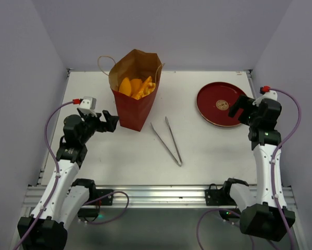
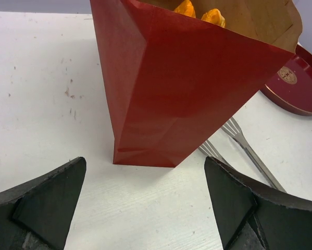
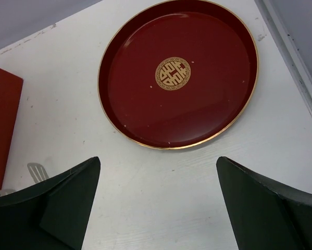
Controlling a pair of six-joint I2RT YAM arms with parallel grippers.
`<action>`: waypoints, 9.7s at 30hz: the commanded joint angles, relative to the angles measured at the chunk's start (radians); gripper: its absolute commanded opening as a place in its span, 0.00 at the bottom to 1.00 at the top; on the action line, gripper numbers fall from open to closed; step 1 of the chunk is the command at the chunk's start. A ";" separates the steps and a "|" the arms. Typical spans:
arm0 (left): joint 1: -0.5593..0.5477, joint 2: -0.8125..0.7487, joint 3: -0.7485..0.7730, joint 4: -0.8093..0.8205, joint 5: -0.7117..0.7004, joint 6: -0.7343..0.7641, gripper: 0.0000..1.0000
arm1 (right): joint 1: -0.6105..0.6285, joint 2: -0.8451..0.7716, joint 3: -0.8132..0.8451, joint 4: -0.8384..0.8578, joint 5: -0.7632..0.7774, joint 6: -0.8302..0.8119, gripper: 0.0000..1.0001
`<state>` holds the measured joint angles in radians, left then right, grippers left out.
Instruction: Take the fake bread out of the paper bag
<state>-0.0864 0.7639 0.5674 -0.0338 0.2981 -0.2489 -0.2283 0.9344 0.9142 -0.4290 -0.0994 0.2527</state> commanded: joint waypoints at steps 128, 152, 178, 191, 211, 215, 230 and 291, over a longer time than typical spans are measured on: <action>-0.004 -0.107 0.022 0.041 -0.060 -0.010 1.00 | 0.414 0.264 0.057 0.041 -0.471 -0.434 0.15; -0.004 0.138 0.356 -0.086 -0.004 -0.122 0.99 | 0.294 0.208 0.052 0.041 -0.597 -0.403 0.41; 0.011 0.804 0.988 -0.408 -0.119 0.046 0.89 | 0.265 0.138 0.035 0.032 -0.678 -0.421 0.40; 0.042 0.939 1.028 -0.321 0.049 -0.030 0.70 | 0.261 0.142 0.034 0.029 -0.681 -0.426 0.40; 0.042 0.999 1.151 -0.246 0.231 -0.024 0.00 | 0.245 0.138 0.034 0.026 -0.697 -0.421 0.40; 0.042 0.986 1.184 -0.233 0.262 0.005 0.00 | 0.241 0.138 0.037 0.021 -0.700 -0.421 0.40; 0.042 0.841 1.017 -0.115 0.214 -0.013 0.00 | 0.149 0.136 0.057 -0.010 -0.698 -0.425 0.39; -0.204 0.690 0.560 0.199 0.142 -0.375 0.00 | 1.000 0.355 0.261 -0.099 0.262 -0.790 0.48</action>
<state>-0.2783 1.4868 1.1397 0.1135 0.4400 -0.5972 0.7536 1.2682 1.1332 -0.6060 0.0566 -0.5060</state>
